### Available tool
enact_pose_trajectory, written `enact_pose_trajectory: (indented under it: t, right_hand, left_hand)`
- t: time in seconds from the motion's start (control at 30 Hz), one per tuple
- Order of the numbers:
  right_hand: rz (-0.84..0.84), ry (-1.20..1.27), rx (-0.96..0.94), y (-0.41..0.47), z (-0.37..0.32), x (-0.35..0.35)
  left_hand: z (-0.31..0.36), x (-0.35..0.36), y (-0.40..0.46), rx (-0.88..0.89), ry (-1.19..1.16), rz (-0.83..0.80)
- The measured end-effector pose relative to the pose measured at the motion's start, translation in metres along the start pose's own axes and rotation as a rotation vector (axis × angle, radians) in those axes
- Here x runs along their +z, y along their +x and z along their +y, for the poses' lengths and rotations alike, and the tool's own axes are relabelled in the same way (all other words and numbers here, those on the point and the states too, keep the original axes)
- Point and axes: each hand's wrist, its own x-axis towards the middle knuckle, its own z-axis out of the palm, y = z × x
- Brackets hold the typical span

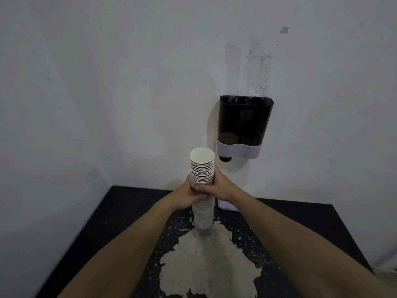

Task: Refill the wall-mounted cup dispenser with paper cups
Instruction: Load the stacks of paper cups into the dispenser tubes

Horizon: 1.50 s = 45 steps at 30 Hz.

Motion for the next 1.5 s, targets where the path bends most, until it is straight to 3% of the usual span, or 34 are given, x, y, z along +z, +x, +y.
enact_pose_trajectory:
  t: [0.23,0.5,0.7,0.8,0.87,0.93,1.17,1.5]
  right_hand:
    - [0.203,0.042,-0.015,-0.01,-0.006,-0.006]
    - [0.526,0.561,0.16,-0.018,-0.023,-0.042]
    - [0.691,0.985,0.192,-0.021,-0.041,-0.054]
    - [0.704,1.12,0.184,-0.024,-0.044,-0.058]
    - [0.665,1.181,0.161,-0.027,-0.043,-0.059]
    - [0.622,1.214,0.144,-0.03,-0.04,-0.06]
    - [0.515,1.279,0.117,-0.034,-0.038,-0.065]
    - [0.479,1.218,0.144,-0.032,-0.043,-0.072]
  left_hand:
    - [0.014,0.004,0.002,-0.099,-0.22,0.082]
    - [0.023,0.001,0.004,-0.112,-0.171,0.576]
    - [0.029,0.004,0.006,-0.424,-0.326,0.956]
    - [0.034,-0.005,0.009,-0.419,-0.823,0.973]
    - [0.035,-0.014,0.011,-0.24,-1.223,0.971]
    - [0.035,-0.024,0.01,-0.098,-1.39,0.991]
    - [0.037,-0.054,0.008,0.078,-1.361,1.026]
    - [0.03,-0.075,-0.003,0.131,-1.25,0.974]
